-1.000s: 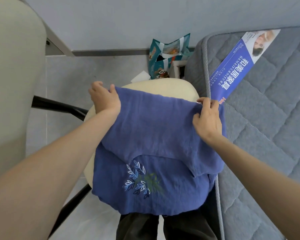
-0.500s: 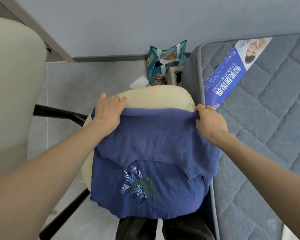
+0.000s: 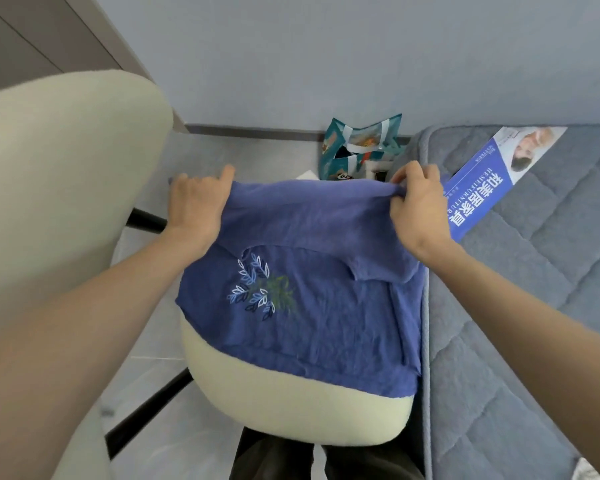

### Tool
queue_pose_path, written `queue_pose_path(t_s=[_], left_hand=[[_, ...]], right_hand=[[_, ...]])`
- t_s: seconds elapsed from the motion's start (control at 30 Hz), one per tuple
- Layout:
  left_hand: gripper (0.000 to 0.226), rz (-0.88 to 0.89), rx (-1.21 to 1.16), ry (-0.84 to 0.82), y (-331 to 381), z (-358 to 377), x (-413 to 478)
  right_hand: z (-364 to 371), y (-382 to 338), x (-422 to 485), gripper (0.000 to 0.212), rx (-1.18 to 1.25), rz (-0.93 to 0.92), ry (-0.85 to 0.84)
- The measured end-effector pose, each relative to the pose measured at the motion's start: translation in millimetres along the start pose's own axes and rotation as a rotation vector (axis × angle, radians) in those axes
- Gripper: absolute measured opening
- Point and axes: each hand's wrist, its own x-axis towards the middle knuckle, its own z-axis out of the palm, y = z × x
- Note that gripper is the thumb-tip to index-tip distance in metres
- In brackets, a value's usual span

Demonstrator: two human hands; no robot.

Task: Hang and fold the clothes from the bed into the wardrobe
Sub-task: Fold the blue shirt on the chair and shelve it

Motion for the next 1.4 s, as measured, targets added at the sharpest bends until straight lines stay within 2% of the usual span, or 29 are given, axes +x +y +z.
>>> queue_pose_path(t_s=[0.17,0.27,0.43,0.53,0.7,0.77,0.83,0.9,0.97,1.03,1.1,1.17,1.27,1.4], left_hand=[[0.058,0.058,-0.044,-0.002,-1,11,-38],[0.069,0.093,-0.008,-0.098,0,29,-63],[0.086,0.266,0.241,-0.256,-3,61,-101],[0.086,0.335,0.312,-0.302,-6,72,-123],[0.090,0.367,0.349,-0.445,-5,79,-149],[0.099,0.381,0.287,-0.570,-2,80,-158],[0.099,0.411,0.209,-0.637,1,78,-161],[0.078,0.437,0.064,-0.526,7,75,-156],[0.059,0.497,-0.030,-0.297,18,73,-150],[0.055,0.500,-0.097,-0.181,33,72,-139],[0.062,0.469,-0.133,-0.206,51,71,-125],[0.069,0.466,-0.125,-0.256,66,73,-108],[0.067,0.407,-0.139,-0.312,77,78,-85],[0.066,0.322,-0.095,-0.299,77,86,-78]], right_hand=[[-5,11,-50,0.016,-0.080,-0.074,0.094],[-2,20,-93,0.016,-0.130,-0.131,0.005],[16,32,-164,0.020,-0.221,-0.241,-0.126],[30,40,-195,0.026,-0.275,-0.294,-0.184],[49,48,-212,0.020,-0.436,-0.245,-0.551],[47,46,-208,0.020,-0.524,-0.202,-0.736],[44,42,-202,0.018,-0.568,-0.150,-0.831],[42,37,-198,0.018,-0.527,-0.126,-0.738],[44,28,-197,0.022,-0.456,-0.143,-0.546],[51,22,-196,0.044,-0.391,-0.116,-0.506],[60,22,-196,0.065,-0.374,-0.027,-0.603],[66,25,-196,0.073,-0.425,0.026,-0.667],[72,29,-198,0.071,-0.490,0.019,-0.641],[77,33,-206,0.059,-0.532,-0.033,-0.686]])
